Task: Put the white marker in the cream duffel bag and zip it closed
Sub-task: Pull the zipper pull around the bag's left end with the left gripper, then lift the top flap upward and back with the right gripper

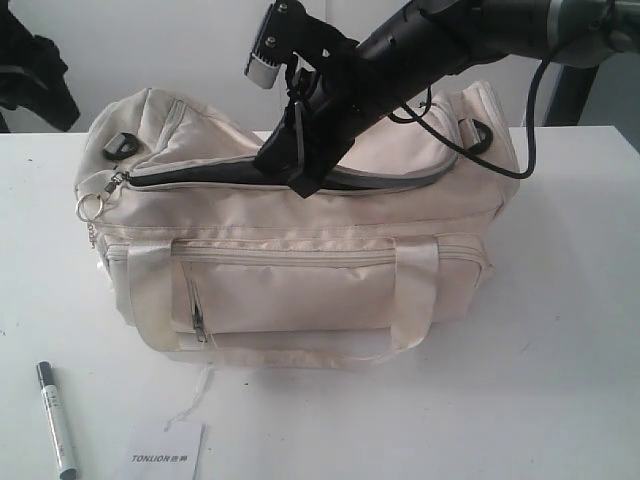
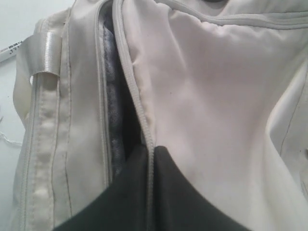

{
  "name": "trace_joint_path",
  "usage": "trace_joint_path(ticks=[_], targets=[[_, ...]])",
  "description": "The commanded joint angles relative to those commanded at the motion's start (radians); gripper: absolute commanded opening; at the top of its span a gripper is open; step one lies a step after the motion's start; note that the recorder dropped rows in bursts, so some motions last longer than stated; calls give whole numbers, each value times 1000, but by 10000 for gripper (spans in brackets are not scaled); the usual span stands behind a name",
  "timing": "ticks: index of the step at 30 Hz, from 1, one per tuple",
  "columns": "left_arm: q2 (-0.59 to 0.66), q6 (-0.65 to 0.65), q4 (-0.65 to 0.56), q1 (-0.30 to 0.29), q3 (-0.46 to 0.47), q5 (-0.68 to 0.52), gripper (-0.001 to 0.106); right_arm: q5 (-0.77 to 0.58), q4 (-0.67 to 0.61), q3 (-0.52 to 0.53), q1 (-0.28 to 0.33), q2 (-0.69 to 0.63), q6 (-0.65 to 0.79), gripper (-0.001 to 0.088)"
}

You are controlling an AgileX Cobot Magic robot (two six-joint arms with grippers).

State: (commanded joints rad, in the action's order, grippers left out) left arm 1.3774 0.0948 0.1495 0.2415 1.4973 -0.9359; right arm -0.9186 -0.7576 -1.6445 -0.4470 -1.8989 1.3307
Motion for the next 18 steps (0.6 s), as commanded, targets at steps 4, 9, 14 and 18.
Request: trace_joint_path(ticks=[4,9,14,18], targets=[[-79,-95,32,0,-164,159,654,0,0,0,0,0,0,0],[-145,-171,160,0,-371,282,654,0,0,0,0,0,0,0],[-217,-342,256,0,-583,476,607,0,0,0,0,0,-10,0],[-243,-459,256,0,-683,548,590,0,0,0,0,0,-10,0]])
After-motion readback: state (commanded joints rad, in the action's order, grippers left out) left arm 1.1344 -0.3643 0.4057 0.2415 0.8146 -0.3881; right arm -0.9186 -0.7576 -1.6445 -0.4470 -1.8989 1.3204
